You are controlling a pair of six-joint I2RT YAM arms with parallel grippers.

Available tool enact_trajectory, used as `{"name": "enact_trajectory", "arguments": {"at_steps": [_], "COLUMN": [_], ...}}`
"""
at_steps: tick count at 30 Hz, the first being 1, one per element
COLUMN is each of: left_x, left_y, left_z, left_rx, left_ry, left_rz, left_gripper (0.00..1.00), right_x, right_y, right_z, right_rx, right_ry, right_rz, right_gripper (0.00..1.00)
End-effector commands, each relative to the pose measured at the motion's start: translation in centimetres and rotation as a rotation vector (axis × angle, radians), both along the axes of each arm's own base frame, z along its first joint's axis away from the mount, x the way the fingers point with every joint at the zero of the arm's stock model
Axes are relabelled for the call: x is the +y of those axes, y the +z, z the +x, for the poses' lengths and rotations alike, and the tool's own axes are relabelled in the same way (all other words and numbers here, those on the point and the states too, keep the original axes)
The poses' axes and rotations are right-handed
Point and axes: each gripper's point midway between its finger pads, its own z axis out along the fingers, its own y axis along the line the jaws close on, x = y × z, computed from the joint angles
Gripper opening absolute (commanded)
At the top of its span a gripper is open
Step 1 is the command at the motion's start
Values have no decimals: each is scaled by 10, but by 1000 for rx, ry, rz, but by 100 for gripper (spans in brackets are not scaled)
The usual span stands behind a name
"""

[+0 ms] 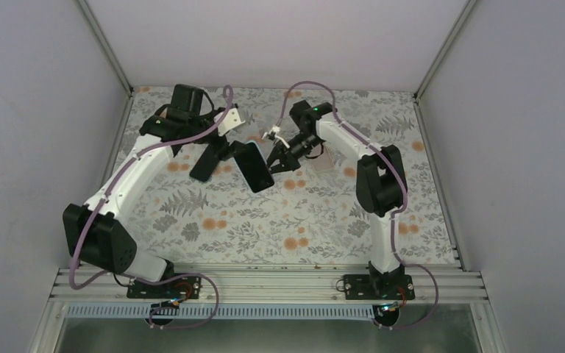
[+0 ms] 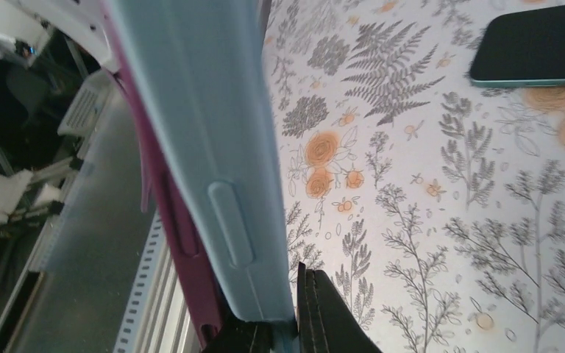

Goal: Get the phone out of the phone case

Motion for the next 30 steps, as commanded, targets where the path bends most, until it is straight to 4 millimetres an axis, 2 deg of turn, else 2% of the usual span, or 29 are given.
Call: {"name": "enact_trajectory", "arguments": {"at_steps": [1, 4, 6, 7, 8, 9, 12, 15, 18, 20, 22, 26, 30], "left_x": [12, 21, 19, 17, 11, 7, -17, -43, -80, -99, -114, -125, -119], "left_y": [43, 54, 59, 54, 61, 54, 51, 39, 25, 26, 21, 19, 23], "left_z": [17, 20, 23, 23, 23, 23, 28, 36, 25, 16, 13, 26, 41], "left_rx": [-191, -274, -334, -358, -410, -439, -541, -581, -708, -831, -876, -921, -986], "left_ry": [88, 162, 213, 234, 247, 265, 310, 346, 339, 344, 342, 408, 506], "left_rz": [16, 43, 49, 61, 55, 72, 89, 68, 84, 72, 70, 44, 31], "left_gripper": [80, 84, 84, 84, 84, 84, 84, 84, 85, 87, 91, 95, 96], "right_x": [-20, -37, -53, -61, -70, -79, -106, -119, -123, -119, -113, -105, -104], "right_y": [45, 40, 39, 38, 36, 34, 35, 57, 63, 64, 62, 57, 56], "right_z": [19, 56, 91, 110, 127, 144, 189, 214, 229, 231, 229, 223, 217], "right_rx": [91, 102, 66, 36, 17, -16, -165, -248, -291, -275, -266, -243, -233], "right_ry": [-109, -264, -428, -522, -618, -701, -946, -1070, -1144, -1150, -1137, -1117, -1106], "right_rz": [135, 95, 71, 55, 27, -10, -128, -142, -182, -169, -168, -160, -151], "right_gripper": [4, 4, 4, 4, 4, 4, 4, 4, 4, 4, 4, 4, 4]}}
